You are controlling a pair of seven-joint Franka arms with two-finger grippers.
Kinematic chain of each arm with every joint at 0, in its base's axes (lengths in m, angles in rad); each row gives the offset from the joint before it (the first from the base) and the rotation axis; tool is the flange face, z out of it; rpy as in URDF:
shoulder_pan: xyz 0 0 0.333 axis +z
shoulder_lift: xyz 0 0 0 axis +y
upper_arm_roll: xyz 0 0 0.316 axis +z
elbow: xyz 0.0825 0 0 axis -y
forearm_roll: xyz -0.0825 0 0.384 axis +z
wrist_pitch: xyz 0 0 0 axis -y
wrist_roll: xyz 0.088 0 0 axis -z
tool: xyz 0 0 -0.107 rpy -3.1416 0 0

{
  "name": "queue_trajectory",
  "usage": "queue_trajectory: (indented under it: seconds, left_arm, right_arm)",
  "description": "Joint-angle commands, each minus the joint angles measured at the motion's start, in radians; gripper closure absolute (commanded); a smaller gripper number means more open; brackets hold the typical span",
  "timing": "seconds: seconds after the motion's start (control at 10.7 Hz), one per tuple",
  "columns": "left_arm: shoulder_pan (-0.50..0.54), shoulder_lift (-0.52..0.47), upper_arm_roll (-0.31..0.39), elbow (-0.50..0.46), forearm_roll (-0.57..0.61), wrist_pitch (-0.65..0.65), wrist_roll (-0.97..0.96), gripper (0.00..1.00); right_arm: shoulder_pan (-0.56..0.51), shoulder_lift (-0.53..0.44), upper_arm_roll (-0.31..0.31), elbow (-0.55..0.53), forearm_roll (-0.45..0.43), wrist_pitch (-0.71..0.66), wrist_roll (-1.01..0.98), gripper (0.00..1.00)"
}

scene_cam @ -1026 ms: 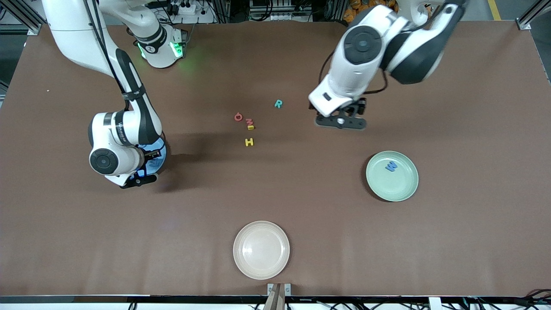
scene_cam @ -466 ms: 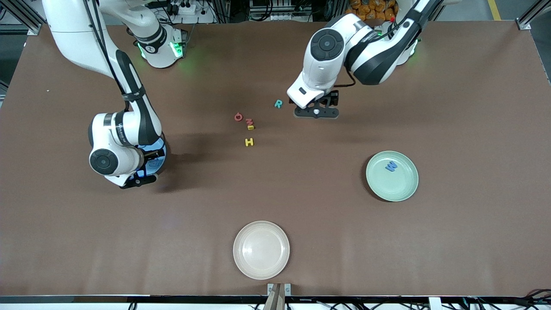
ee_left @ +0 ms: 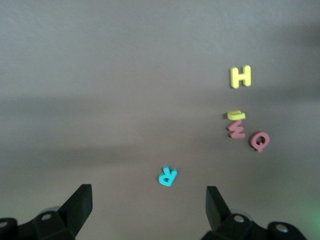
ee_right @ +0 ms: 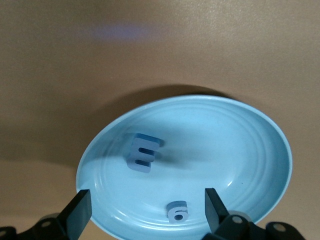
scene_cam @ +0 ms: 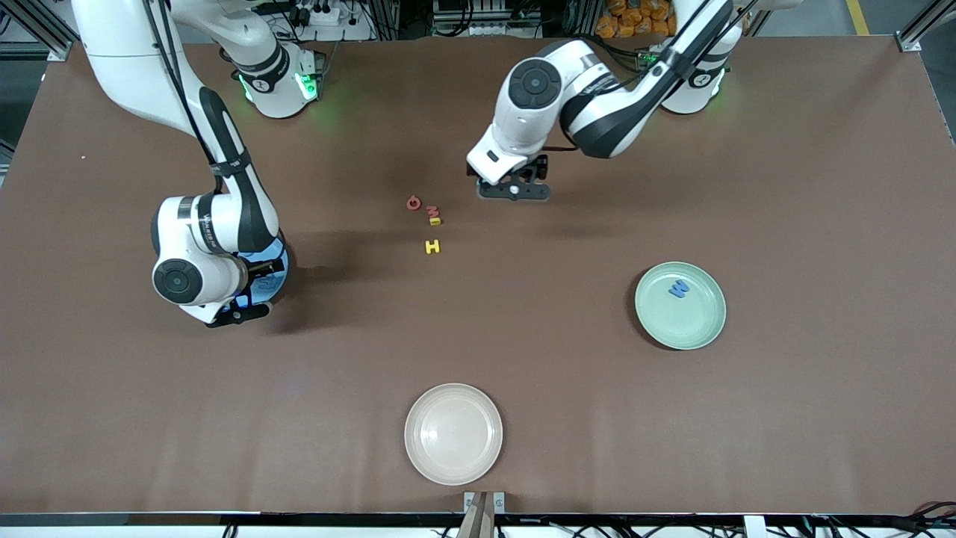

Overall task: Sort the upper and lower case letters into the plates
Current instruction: 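Lower the left gripper onto the teal R and grasp it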

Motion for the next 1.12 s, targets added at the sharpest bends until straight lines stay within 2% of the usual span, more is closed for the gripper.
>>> queue_trajectory:
  seconds: [0.0, 0.28, 0.56, 1.03]
  left_arm:
    - [-0.036, 0.074, -0.006, 0.004, 0.095, 0.069, -0.026, 0.00]
    - [-0.081, 0.127, -0.006, -0.020, 0.228, 0.126, -0.038, 0.00]
    - [-0.119, 0.151, -0.004, -0.079, 0.307, 0.206, -0.088, 0.00]
    - [-0.158, 0.222, 0.000, -0.103, 0.471, 0.242, -0.185, 0.00]
  right_arm:
    - [0.006, -0.014, 0.003, -0.008, -0.011, -0.010, -0.004, 0.00]
    - [0.012, -0.008, 0.004, -0.008, -0.011, -0.004, 0.011, 0.00]
    - [0.014, -0.005, 0.004, -0.026, -0.011, 0.023, 0.026, 0.00]
    - [0.012, 0.000, 0.006, -0.026, -0.011, 0.028, 0.022, 0.00]
